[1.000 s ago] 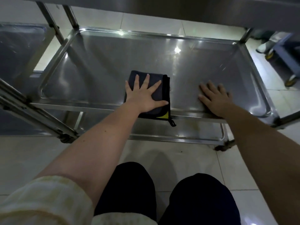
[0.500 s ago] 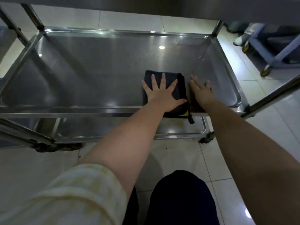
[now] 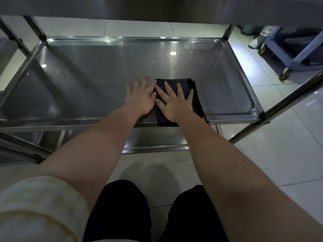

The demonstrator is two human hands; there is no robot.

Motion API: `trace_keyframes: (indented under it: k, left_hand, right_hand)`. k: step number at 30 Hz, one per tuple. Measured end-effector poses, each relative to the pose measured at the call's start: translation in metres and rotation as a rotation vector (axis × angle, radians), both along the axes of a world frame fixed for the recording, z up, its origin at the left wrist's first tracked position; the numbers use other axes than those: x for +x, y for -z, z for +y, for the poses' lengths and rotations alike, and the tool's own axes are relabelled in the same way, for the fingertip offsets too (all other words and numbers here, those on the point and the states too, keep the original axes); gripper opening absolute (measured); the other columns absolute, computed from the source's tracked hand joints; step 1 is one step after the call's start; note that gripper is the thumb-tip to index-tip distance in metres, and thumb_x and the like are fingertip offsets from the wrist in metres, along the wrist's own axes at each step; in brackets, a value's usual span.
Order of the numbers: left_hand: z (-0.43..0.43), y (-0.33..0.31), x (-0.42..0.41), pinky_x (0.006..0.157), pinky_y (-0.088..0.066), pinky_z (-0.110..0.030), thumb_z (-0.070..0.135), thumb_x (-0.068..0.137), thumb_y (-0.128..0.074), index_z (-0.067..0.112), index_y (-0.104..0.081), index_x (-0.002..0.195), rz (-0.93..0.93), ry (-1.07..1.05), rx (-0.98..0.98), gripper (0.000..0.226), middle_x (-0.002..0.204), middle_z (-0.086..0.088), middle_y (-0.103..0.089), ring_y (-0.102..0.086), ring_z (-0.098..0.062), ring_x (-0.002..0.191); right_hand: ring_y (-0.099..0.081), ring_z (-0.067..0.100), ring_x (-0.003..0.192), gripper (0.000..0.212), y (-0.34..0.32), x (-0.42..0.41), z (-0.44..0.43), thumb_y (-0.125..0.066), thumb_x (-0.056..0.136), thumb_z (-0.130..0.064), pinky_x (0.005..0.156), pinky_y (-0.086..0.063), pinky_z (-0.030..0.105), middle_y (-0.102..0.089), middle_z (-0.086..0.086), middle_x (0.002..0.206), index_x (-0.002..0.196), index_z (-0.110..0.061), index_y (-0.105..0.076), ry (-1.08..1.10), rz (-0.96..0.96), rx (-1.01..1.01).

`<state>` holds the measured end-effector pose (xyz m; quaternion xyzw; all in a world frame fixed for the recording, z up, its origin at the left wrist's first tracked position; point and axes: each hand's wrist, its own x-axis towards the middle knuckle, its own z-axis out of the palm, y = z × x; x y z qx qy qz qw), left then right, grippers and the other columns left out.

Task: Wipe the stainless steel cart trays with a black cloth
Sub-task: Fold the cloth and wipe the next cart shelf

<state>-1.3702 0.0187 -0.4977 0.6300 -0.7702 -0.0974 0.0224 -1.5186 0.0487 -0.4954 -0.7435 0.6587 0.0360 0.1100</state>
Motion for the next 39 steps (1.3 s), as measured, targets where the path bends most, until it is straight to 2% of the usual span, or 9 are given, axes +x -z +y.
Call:
trace_keyframes:
  k: [4,9,12,16,19,22,26,29,39]
  left_hand:
    - [-0.003,0.01,-0.011,0.116,0.005,-0.061,0.054,0.101,-0.014,0.041,-0.008,0.155,-0.016,-0.003,-0.027,0.056,0.165,0.004,-0.002,0.003,-0.029,0.151]
    - [-0.004,0.019,-0.018,0.116,0.006,-0.06,0.057,0.098,-0.012,0.043,-0.009,0.154,-0.026,-0.014,-0.069,0.058,0.165,0.005,-0.004,0.0,-0.029,0.151]
    - [-0.005,0.021,-0.024,0.115,0.007,-0.06,0.056,0.098,-0.01,0.043,-0.006,0.154,-0.049,-0.022,-0.073,0.058,0.165,0.005,-0.002,0.0,-0.03,0.151]
    - [-0.006,0.022,-0.022,0.115,0.005,-0.06,0.055,0.1,-0.011,0.043,-0.005,0.154,-0.051,-0.032,-0.078,0.056,0.165,0.006,-0.002,0.001,-0.029,0.151]
    - [-0.007,0.023,-0.021,0.116,0.003,-0.059,0.056,0.099,-0.01,0.045,-0.004,0.154,-0.037,-0.028,-0.089,0.056,0.165,0.006,-0.004,0.0,-0.027,0.151]
    - [-0.008,0.022,-0.021,0.117,0.002,-0.059,0.056,0.098,-0.011,0.045,-0.008,0.153,-0.029,-0.026,-0.097,0.056,0.165,0.006,-0.006,-0.002,-0.027,0.151]
    - [-0.006,0.019,-0.025,0.118,0.003,-0.058,0.055,0.099,-0.013,0.044,-0.009,0.154,-0.03,-0.039,-0.086,0.056,0.165,0.006,-0.005,0.0,-0.026,0.151]
    - [-0.006,0.017,-0.028,0.117,0.004,-0.06,0.055,0.099,-0.012,0.043,-0.007,0.154,-0.042,-0.032,-0.082,0.056,0.165,0.006,-0.003,0.002,-0.027,0.151]
    - [-0.008,0.02,-0.024,0.115,0.006,-0.059,0.054,0.1,-0.012,0.044,-0.005,0.154,-0.044,-0.023,-0.07,0.055,0.165,0.007,-0.002,0.003,-0.027,0.151]
  right_hand:
    - [0.013,0.026,0.149,0.056,0.004,-0.094,-0.007,-0.014,0.097,-0.066,0.112,0.011,0.065,0.015,-0.018,0.161,0.147,-0.057,0.008,0.023,0.007,-0.006]
    - [0.009,0.026,0.15,0.056,0.003,-0.209,-0.003,-0.02,0.096,-0.066,0.113,0.008,0.065,0.012,-0.018,0.162,0.145,-0.061,0.007,0.343,0.058,0.039]
    - [0.013,0.031,0.149,0.06,0.002,-0.174,-0.01,-0.018,0.094,-0.069,0.111,0.01,0.067,0.013,-0.014,0.162,0.148,-0.055,0.006,0.366,0.044,0.036]
    - [0.016,0.034,0.148,0.059,0.003,-0.066,-0.012,-0.013,0.097,-0.064,0.11,0.012,0.067,0.016,-0.012,0.162,0.15,-0.05,0.008,0.058,0.016,-0.003]
    - [0.015,0.03,0.149,0.058,0.006,-0.038,-0.006,-0.011,0.096,-0.066,0.113,0.011,0.064,0.013,-0.014,0.162,0.15,-0.05,0.008,-0.013,0.023,-0.017]
    - [0.01,0.027,0.15,0.059,0.006,-0.082,-0.006,-0.014,0.095,-0.069,0.114,0.008,0.06,0.01,-0.016,0.162,0.149,-0.054,0.005,0.029,-0.002,-0.037]
    - [0.006,0.026,0.15,0.061,0.002,-0.189,-0.01,-0.022,0.093,-0.071,0.116,0.006,0.059,0.006,-0.017,0.163,0.148,-0.056,-0.001,0.332,-0.008,-0.01]
    - [0.009,0.028,0.15,0.061,0.002,-0.223,-0.01,-0.016,0.093,-0.069,0.115,0.007,0.062,0.008,-0.014,0.163,0.149,-0.053,0.002,0.465,0.06,0.015]
    - [0.024,0.039,0.145,0.061,0.004,-0.016,0.006,-0.007,0.098,-0.061,0.106,0.016,0.071,0.022,-0.004,0.161,0.152,-0.041,0.013,0.15,0.015,0.036]
